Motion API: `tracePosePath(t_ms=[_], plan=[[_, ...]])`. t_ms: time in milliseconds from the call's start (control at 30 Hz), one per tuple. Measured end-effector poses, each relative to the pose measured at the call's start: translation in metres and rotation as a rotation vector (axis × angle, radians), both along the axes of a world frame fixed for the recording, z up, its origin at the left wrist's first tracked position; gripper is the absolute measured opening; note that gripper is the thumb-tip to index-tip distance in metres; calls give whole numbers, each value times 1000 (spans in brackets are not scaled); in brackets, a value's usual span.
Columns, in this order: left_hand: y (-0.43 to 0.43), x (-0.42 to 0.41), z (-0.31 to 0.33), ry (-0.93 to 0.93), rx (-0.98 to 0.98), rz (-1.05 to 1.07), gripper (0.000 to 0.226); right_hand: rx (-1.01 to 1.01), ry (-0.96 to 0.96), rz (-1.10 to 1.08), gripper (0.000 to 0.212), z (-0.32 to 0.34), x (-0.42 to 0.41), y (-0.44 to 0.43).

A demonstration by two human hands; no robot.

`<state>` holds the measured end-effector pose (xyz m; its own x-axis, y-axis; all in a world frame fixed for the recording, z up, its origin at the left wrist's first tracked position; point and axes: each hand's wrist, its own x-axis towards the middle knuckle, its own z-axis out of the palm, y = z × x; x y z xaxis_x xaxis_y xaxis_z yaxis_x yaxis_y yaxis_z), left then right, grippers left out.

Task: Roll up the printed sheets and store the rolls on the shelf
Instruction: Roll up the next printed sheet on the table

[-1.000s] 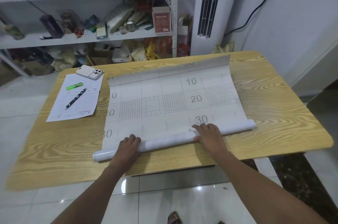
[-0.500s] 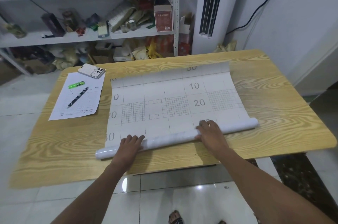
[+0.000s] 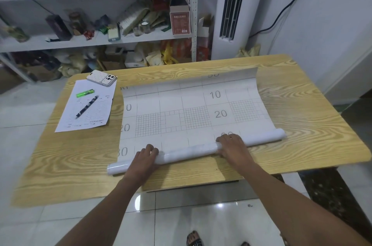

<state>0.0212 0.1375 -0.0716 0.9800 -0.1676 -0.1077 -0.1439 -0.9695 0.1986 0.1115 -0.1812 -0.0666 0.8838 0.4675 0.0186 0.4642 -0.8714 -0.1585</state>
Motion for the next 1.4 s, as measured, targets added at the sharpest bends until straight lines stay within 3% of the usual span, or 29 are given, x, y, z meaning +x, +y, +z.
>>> tracePosePath(t_ms=[167,367,433,700,933,1033,1133,1333,1400], plan=[[3,2,0,-30,1,-3,39,-26,56,12,56,-1,-3,-2],[3,1,10,-23,117,-38,34,-42,85,-1,42,-3,-4,2],[2,0,8,2,74,-8,31,-45,77,16,40,-3,-6,1],[-6,-5,9,41,-30,63,57,-11,38,25,34,-1,-15,0],[-8,-6,5,73,22,61,44,37,60,-12,18,2,-12,4],[-4,-5,3,41,106,12,58,19,27,-34,16,2,-12,5],[-2,-4,6,20,111,31,57,-28,14,-42,20,5,-11,7],[-8,-4,9,44,91,44,42,-31,67,-9,62,5,-12,4],[-8,-4,10,57,78,44,37,-7,90,-5,64,4,-10,3]])
